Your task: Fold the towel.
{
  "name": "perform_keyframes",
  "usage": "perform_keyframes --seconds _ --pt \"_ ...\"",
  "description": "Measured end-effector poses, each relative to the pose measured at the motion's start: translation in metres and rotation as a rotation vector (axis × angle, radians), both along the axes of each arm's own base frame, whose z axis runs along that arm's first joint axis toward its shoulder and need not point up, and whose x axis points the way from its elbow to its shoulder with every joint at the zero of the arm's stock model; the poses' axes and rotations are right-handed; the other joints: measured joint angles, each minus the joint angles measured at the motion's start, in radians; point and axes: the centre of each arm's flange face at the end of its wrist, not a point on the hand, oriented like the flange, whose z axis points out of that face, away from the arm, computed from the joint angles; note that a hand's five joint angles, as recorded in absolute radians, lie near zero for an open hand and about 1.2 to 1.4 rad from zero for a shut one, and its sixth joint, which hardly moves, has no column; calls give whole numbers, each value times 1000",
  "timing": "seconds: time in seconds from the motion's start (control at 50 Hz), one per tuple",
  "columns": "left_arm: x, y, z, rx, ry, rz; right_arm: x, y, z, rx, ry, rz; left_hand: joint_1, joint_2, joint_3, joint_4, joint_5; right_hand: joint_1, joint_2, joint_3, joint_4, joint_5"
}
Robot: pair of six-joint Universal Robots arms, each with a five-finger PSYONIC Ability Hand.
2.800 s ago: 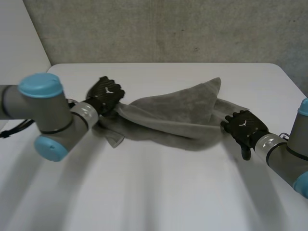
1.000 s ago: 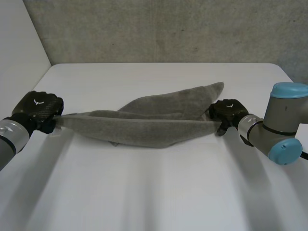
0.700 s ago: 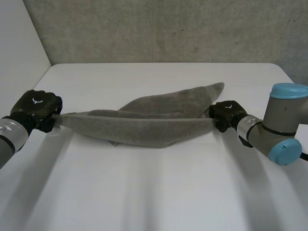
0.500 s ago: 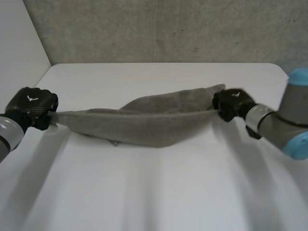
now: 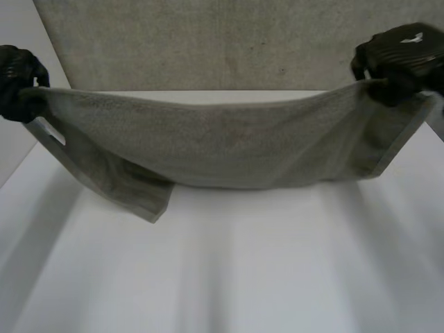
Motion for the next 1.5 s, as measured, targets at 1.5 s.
perform_keyframes --seconds 1.5 --pt "-37 -53 -95 169 53 -134 -10 -55 -110 96 105 -91 6 2 2 0 0 0 0 13 0 2"
